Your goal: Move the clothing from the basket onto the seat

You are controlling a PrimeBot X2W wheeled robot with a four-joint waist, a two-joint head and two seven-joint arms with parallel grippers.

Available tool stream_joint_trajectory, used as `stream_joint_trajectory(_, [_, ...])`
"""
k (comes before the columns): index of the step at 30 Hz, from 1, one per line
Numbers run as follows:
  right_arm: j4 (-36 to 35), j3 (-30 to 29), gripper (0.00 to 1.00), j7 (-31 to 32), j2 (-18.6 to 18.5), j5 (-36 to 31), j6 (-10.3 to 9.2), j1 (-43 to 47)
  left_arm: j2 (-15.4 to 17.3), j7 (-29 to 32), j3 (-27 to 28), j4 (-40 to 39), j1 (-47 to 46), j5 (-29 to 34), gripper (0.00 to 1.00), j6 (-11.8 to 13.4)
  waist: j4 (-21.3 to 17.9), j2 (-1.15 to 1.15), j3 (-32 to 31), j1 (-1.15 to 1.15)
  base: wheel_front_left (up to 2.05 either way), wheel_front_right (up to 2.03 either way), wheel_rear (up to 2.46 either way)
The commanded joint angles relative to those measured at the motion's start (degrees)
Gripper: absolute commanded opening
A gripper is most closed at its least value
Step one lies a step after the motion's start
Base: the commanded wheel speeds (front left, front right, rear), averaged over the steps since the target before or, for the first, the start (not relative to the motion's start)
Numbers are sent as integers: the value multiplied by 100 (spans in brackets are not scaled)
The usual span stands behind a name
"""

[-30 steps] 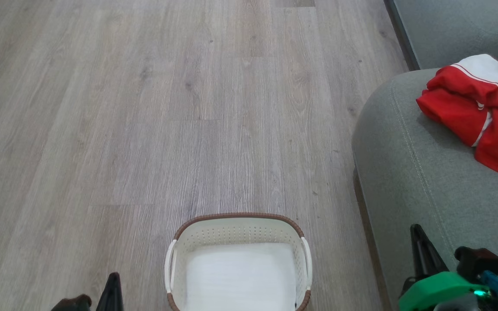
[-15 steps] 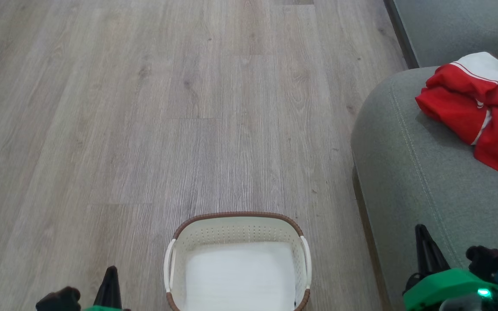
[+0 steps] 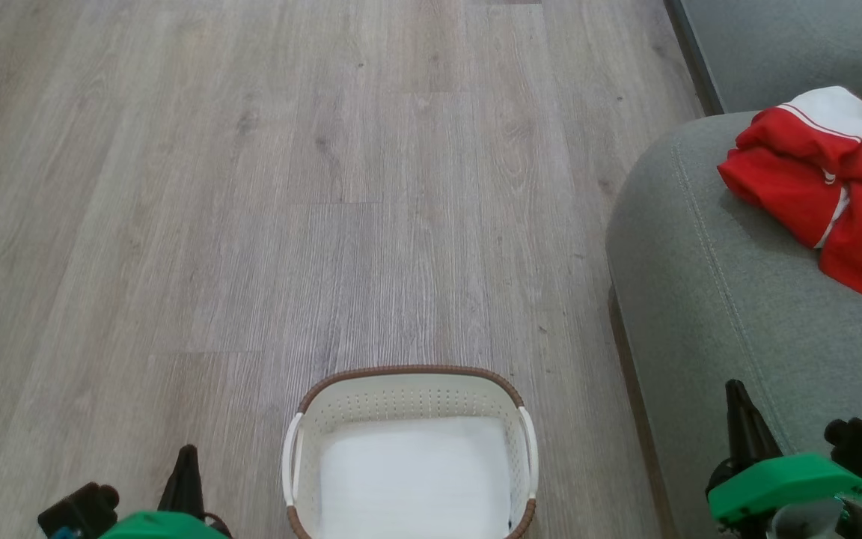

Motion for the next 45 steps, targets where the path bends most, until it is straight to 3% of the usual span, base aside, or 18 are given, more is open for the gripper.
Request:
stream_joint_trajectory(1, [-213,-5,0,31,-11,181,15,-311,17,25,159,-163,-288,-156,0,-75,-2,0,3,0,0,0,0])
stream_joint_trajectory(45, [-296,-141,0,756,-16,3120,32,-616,-176,744,824,-130,-881,-2759,0,-729,-71,0,96,0,0,0,0])
